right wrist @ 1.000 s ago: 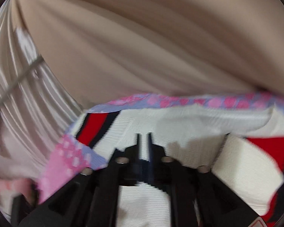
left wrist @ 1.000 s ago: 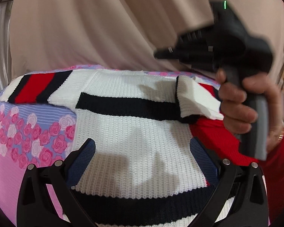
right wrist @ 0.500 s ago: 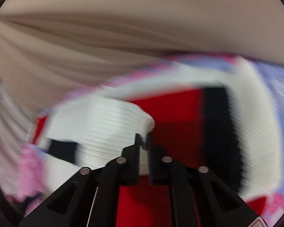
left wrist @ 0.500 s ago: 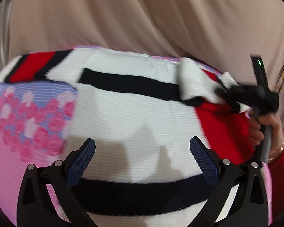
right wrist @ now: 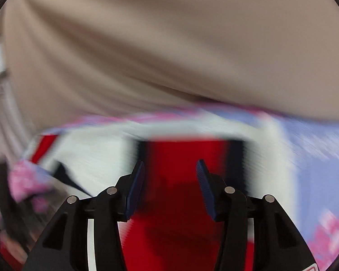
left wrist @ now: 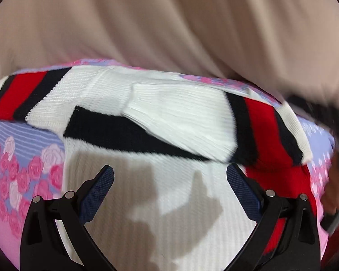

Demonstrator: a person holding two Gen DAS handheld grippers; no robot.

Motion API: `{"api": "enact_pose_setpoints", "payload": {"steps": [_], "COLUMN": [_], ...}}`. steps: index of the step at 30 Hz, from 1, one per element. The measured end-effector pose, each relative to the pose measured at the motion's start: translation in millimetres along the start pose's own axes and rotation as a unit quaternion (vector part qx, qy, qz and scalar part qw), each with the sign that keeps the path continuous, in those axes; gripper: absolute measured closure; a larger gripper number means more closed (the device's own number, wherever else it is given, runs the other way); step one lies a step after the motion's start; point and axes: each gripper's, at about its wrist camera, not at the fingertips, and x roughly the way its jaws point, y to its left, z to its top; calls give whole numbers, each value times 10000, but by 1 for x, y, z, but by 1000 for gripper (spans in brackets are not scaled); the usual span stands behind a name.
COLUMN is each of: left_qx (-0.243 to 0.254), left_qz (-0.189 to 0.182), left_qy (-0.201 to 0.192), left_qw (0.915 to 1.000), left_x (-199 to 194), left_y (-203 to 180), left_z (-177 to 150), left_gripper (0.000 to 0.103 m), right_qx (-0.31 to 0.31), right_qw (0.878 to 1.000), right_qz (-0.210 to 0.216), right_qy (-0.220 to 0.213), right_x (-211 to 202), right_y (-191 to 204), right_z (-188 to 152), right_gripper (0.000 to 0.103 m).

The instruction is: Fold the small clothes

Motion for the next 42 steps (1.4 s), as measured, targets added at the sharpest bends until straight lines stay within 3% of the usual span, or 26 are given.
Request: {"api": "enact_pose_setpoints", "payload": {"steps": [3, 7, 8, 9, 12, 13, 14, 15, 19, 20, 22, 23, 25, 29, 31, 33, 35, 36, 38, 40, 42], "left_qx": [-237, -711, -725, -723, -859, -874, -853, -806, -804, -765, -698, -668, -563, -316, -359, -524, -638, -732, -1051, -1393, -1563], "left_qz": [49, -177, -239, -307, -511, -539, -533, -496, -485, -456, -362, -320, -233, -37, -55, -156, -266, -368, -658, -719, -497], "left_qy": [114, 246, 192, 171, 236, 255, 270, 270, 253, 189, 140, 166, 97, -84, -167, -181, -202, -192, -81, -198, -440], "left_qw": [9996, 9970, 9969, 9968, 9947, 9944, 9946, 9951, 9953, 9958, 9968, 9971, 9981, 9995, 9992, 9983, 9974, 9965, 9922, 9874, 9855], "left_x": [20, 35, 34, 33, 33, 33, 34, 35, 37, 35, 35, 39, 44, 40, 40, 42, 39, 37, 25, 1, -22], "left_y": [13, 22, 21, 21, 20, 21, 21, 22, 25, 25, 25, 24, 22, 14, 15, 18, 23, 28, 48, 83, 120], "left_z": [14, 26, 29, 32, 39, 40, 41, 43, 50, 50, 47, 44, 37, 29, 26, 28, 27, 26, 23, 20, 22], "left_gripper": [6, 15, 27, 48, 80, 86, 92, 93, 95, 95, 95, 94, 94, 92, 92, 92, 90, 86, 78, 60, 49], "right_qx": [64, -314, -442, -483, -135, 50, 156, 247, 567, 648, 715, 732, 829, 1035, 1068, 870, 535, 498, 392, 329, 242], "right_qw": [9994, 9980, 9971, 9965, 9979, 9973, 9974, 9976, 9979, 9975, 9946, 9958, 9945, 9934, 9936, 9962, 9962, 9945, 9955, 9957, 9970], "right_qz": [-299, -474, -554, -625, -613, -669, -585, -535, -122, -231, -441, -354, -349, -456, -112, 29, -524, -664, -786, -865, -738], "right_qy": [158, 265, 286, 265, 179, 293, 391, 370, -286, -131, 612, 427, 538, -212, -354, -101, 455, 635, 344, 105, -4], "right_x": [-4, 3, 8, 11, 22, 30, 36, 34, 2, 11, 41, 35, 30, -17, -24, -3, 40, 51, 52, 44, 41], "right_y": [-41, -39, -33, -31, -40, -49, -52, -47, -53, -59, -78, -81, -83, -74, -67, -54, -49, -51, -44, -32, -23], "right_z": [-32, -35, -34, -33, -28, -23, -20, -21, -11, -14, -29, -32, -32, -27, -17, -8, -13, -19, -29, -34, -41], "right_gripper": [55, 48, 47, 47, 47, 49, 66, 75, 82, 82, 82, 82, 83, 80, 80, 81, 83, 84, 83, 74, 54]}}
